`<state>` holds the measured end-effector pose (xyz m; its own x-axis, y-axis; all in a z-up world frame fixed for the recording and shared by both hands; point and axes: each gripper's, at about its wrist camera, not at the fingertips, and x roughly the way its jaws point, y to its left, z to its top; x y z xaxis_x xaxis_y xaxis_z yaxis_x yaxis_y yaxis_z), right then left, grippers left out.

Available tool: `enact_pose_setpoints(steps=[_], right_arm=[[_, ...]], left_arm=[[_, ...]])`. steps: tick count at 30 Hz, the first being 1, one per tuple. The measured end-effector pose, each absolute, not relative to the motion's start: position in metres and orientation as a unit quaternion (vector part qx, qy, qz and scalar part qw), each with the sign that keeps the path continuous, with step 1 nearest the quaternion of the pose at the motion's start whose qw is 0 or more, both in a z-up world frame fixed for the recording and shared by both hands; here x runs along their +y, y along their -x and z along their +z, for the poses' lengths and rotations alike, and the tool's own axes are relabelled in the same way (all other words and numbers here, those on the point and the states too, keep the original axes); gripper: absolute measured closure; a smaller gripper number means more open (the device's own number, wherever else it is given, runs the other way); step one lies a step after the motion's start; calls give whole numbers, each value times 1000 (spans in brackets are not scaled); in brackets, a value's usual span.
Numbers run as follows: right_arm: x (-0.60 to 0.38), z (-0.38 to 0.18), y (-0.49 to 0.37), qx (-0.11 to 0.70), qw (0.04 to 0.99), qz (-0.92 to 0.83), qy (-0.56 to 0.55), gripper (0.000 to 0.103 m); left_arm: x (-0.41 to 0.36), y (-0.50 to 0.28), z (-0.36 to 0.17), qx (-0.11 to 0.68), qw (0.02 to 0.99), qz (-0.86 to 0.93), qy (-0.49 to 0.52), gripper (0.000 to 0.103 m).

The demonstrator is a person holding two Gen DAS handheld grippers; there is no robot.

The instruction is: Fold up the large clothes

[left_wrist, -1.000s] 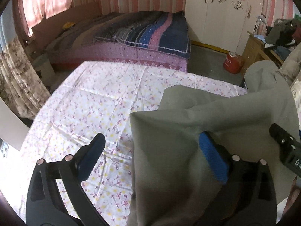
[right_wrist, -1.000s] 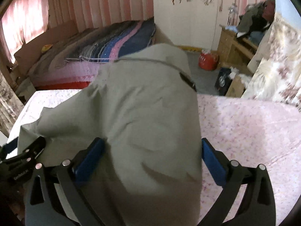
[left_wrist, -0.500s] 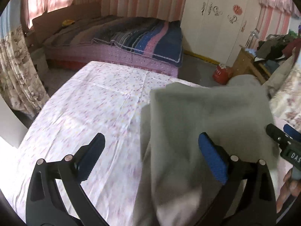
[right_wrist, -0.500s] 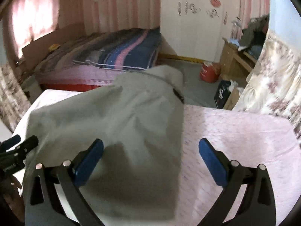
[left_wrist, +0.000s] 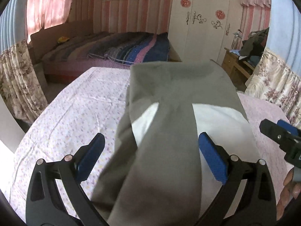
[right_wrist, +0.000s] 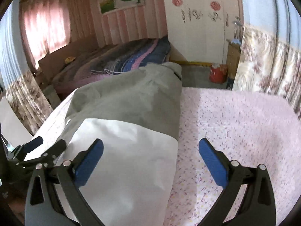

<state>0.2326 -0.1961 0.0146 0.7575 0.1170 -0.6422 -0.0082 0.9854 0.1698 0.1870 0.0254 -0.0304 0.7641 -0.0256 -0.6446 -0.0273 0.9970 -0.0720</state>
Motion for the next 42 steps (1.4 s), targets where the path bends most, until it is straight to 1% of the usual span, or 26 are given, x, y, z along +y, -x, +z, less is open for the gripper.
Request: enact_pose_setpoints(steps=[6,9,13,18,22,24,26,30,33,36,38,42], right_arm=[[-192,-10,-213,370,926,39,-58,2],[-194,-15,-201,371,928,23,-24,2],[-198,-39,-204,409,912,29,-22,2],[-197,-47,-199,402,915,30,0,2],[-211,-35,-205,397,915,60,-29,2],[-221,-20,-208,381,921,68,-42,2],[-232,-2,-219,357,931,62,-44,2],[-245,13,-249,349,932,73,-69,2],[-247,12,-273,357,928,70,-80,2],[-249,2,-295,377,917,80,-104,2],[-246,-5,-306,388,912,80,-107,2],[-236,-34,-323,422,895,87,-116,2]], left_arm=[[32,-176,-42,342,939,-2,41,4],[34,-172,-45,345,938,-6,38,4],[31,-169,-54,358,933,-11,31,3],[31,-166,-69,376,926,-20,26,3],[40,-164,-62,374,926,-32,35,3],[44,-161,-45,357,934,-32,14,5],[49,-162,-25,336,941,-31,10,5],[69,-184,6,323,946,-14,21,5],[73,-207,15,323,946,-5,6,5],[75,-236,4,351,936,-19,18,5],[75,-253,-13,378,925,-27,22,6],[64,-272,-39,408,912,-42,17,7]])
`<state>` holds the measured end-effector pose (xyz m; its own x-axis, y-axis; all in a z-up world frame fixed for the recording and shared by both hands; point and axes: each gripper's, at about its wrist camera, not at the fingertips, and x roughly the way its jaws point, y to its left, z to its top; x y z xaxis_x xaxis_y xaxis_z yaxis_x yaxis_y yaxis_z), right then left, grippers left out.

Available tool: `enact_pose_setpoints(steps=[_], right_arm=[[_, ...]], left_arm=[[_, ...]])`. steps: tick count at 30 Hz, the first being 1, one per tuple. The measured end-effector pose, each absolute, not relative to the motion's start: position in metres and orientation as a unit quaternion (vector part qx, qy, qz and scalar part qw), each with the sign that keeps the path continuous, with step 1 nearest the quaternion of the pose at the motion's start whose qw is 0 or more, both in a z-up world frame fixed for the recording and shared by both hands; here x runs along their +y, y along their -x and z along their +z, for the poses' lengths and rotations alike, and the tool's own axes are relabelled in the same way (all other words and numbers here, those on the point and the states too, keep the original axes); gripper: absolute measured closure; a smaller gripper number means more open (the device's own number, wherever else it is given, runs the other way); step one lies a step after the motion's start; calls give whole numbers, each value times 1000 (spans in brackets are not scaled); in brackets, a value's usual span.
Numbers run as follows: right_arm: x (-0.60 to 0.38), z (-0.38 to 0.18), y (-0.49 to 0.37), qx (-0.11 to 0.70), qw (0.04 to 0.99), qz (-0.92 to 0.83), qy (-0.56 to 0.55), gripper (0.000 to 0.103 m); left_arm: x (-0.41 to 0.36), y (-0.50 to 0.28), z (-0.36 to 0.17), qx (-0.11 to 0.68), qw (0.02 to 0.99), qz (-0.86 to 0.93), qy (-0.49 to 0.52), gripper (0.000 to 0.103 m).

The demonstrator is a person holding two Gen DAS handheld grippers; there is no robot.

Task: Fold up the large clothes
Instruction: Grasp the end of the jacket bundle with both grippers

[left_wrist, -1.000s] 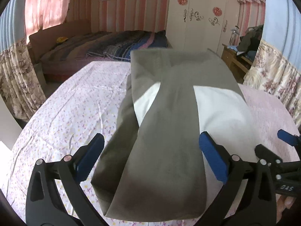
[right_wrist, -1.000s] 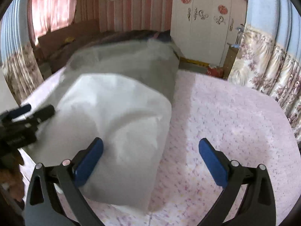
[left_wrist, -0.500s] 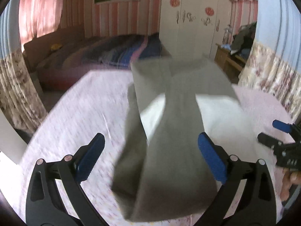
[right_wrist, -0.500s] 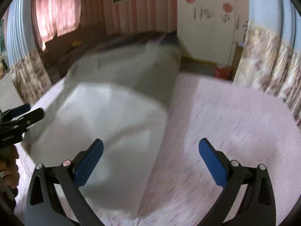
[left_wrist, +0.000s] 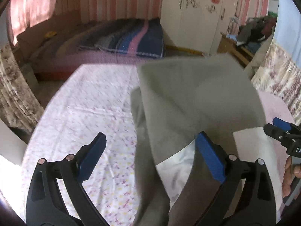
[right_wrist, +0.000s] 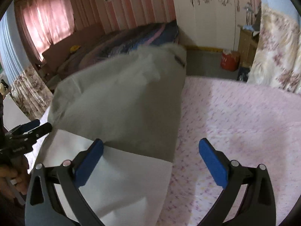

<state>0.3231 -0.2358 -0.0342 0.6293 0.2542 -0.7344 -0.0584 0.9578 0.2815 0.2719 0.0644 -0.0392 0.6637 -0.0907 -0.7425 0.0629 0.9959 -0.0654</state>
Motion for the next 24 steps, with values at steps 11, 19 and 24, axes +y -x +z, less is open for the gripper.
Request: enact_pose_setpoints(steps=[11,19,24], right_arm=[[-230,-59,-333,438,881,113,-141,3],[-216,-59,-329,428,885,130,-128,25],[-212,-50,-320,408,897,133,-112,53]], left_arm=[[66,-285,-79,433,898,-61,57,3],[59,-287,-83,425,898,-90,62,22],[39,-280,-76,411,906,-94,30,58]])
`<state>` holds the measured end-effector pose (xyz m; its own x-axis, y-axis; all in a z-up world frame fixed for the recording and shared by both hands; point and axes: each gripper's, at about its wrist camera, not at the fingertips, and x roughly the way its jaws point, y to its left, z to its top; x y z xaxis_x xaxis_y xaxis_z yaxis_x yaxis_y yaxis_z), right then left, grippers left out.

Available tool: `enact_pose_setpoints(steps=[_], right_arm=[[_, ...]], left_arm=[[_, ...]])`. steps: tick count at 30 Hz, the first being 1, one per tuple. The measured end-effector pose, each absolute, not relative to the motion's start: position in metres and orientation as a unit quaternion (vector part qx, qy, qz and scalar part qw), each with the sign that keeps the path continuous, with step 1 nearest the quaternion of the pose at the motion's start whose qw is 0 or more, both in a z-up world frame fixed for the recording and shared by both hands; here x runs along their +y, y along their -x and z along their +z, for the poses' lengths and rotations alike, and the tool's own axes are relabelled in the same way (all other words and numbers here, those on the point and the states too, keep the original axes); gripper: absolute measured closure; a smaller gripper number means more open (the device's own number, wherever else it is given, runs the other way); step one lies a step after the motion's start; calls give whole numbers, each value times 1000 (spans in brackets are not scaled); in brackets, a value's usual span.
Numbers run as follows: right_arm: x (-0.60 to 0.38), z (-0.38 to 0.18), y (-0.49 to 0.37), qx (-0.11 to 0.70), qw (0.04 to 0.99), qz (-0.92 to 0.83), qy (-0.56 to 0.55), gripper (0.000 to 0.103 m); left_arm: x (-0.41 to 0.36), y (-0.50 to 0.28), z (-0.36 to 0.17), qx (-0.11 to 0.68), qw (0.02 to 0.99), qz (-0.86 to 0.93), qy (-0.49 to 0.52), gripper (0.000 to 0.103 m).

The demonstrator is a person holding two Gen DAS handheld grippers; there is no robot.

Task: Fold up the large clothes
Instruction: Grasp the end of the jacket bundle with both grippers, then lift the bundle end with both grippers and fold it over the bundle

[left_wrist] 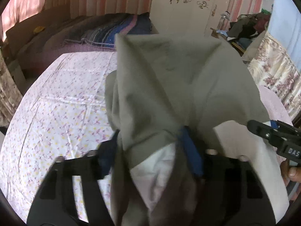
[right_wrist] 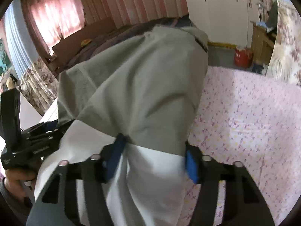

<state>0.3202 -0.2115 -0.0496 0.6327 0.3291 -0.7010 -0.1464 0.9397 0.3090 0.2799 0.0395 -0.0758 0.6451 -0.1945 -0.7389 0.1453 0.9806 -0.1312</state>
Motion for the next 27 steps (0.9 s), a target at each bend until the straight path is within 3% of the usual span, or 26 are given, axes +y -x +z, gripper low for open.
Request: enact_pose_setpoints(steps=[6,11,20,27], right_arm=[[-226,-39,-312,383,901,153,-134,72],[-240,-9,-298,353,918,148,-103,77],[-359,27,-270,355,930,84,-55,77],[-437,-18,-268,423,904,42,-46,70]], left_arm=[[21,-274,-64,395,917,-61,-8,82],[6,-269,-42,387,919,-70,2,91],[-108,-262,-17,369,915,-159,33,92],[-215,-266,-40,374,910,-177,12,88]])
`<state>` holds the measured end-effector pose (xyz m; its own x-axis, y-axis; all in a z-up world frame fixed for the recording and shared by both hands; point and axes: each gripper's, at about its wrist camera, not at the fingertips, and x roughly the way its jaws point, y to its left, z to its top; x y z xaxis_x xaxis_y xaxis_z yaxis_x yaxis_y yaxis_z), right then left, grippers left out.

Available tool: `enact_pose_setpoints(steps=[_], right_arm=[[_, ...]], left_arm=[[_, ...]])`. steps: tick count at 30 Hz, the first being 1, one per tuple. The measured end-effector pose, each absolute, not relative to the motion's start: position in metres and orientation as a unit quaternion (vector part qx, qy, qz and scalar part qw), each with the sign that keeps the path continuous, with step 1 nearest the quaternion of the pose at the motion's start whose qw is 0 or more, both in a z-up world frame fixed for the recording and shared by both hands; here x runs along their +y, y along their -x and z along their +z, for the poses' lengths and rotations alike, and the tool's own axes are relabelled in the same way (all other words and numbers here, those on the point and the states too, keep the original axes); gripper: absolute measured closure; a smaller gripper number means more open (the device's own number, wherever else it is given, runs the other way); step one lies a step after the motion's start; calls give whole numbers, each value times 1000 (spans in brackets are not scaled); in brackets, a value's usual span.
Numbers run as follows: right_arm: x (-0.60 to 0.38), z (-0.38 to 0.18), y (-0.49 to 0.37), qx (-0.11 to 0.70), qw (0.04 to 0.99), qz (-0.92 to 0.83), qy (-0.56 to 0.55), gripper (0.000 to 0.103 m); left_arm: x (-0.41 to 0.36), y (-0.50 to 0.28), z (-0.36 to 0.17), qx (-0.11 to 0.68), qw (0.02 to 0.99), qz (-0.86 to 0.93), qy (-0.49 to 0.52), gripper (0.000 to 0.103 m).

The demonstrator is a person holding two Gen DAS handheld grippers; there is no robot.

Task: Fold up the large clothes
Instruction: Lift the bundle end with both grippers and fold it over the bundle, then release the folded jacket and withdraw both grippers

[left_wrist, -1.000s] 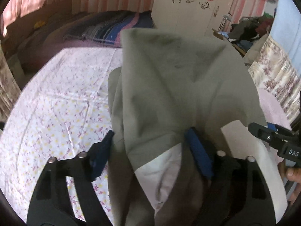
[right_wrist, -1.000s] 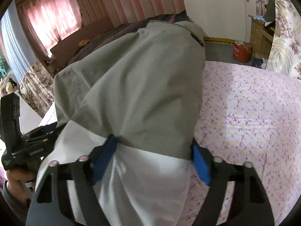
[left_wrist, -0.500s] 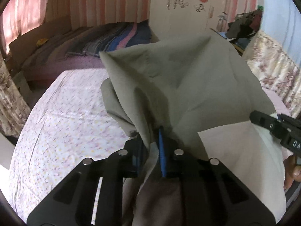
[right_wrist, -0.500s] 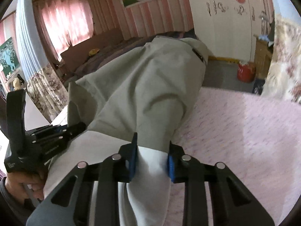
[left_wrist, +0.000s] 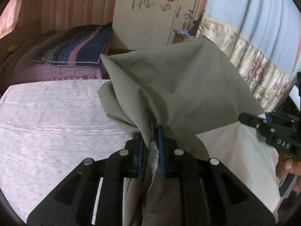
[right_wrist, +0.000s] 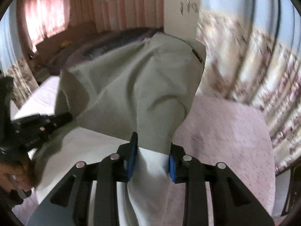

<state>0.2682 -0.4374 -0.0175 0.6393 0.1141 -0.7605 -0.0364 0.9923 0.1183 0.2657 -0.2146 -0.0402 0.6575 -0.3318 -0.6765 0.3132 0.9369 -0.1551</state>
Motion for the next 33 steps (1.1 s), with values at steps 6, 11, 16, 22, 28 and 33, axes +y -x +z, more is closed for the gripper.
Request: enact_pose_setpoints(steps=[6,11,16,22,28,33], right_arm=[[-436,-34,-254,400,914,-16,-64,33],[-417,-35,-218,381,922,-69,-24,18],[-420,-43,-161,364,928,-80,-21,16],[-411,-32,-109,339,938,-72,-6,16],[-398,-2,-66,305,949,-74,-16,4],[-385,20,-36,281,955,-85,-51,2]], left_arm=[[-213,-271,-52,381,912,-151,-18,61],[-188,-260,-55,373,917,-138,-38,31],[-165,-235,-57,366,922,-120,-48,23],[-123,-180,-65,371,920,-123,-24,23],[-78,-109,-40,316,945,-84,-16,7],[-46,-58,-22,266,963,-29,-36,3]])
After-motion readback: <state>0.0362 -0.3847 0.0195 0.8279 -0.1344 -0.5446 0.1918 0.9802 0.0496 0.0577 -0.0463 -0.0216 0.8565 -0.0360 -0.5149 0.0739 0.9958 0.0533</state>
